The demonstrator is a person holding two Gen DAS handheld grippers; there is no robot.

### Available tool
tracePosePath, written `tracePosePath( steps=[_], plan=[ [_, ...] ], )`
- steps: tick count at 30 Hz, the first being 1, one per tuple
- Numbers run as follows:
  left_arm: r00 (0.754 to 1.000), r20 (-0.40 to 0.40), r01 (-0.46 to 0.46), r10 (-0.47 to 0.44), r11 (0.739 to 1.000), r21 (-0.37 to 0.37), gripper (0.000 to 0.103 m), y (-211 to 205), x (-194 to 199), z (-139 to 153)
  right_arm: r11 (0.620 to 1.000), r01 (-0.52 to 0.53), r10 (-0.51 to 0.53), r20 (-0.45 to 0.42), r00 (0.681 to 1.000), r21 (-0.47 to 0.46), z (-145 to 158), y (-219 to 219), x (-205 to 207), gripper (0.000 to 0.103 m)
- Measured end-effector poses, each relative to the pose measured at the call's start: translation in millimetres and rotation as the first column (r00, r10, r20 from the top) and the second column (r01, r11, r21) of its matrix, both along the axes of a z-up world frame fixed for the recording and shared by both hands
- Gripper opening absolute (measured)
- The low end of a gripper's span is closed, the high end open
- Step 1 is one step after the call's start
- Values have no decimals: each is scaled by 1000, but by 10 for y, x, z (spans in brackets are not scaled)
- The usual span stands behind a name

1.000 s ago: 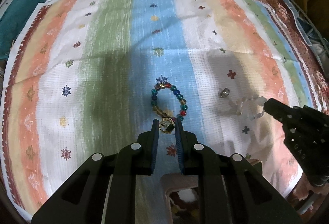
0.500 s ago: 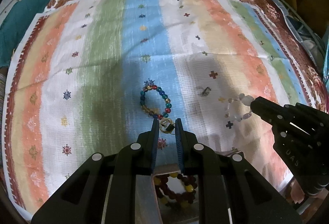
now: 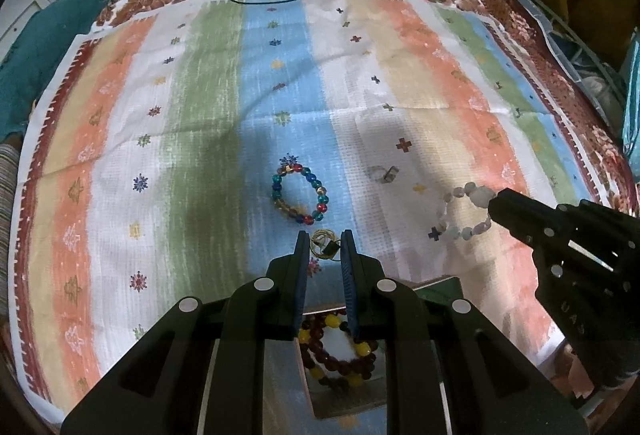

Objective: Organize jewelry
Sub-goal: 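Lift the white stone bracelet and gold ring and carry them over the tin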

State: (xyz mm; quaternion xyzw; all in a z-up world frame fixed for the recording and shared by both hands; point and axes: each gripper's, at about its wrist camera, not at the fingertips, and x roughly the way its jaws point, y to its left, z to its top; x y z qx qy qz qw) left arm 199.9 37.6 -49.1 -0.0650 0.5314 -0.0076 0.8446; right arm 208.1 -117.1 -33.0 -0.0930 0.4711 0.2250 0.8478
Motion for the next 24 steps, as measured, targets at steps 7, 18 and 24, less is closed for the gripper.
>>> tracePosePath(
  steps=[7,18,24],
  plan=[
    [1000,15,0,0,1000,-1,15,-14,-88,52,1000,-12,12,22,1000,16,89,-15,-124,7],
    [999,52,19,-18,1000,-8,15,-77,-265,191,999,-39,37,52,998,34,223,-34,-329,7],
    [997,67,35,-35,999,2,15,-125,-358,238,998,-51,48,60,997,48,268,-58,-443,7]
  ],
)
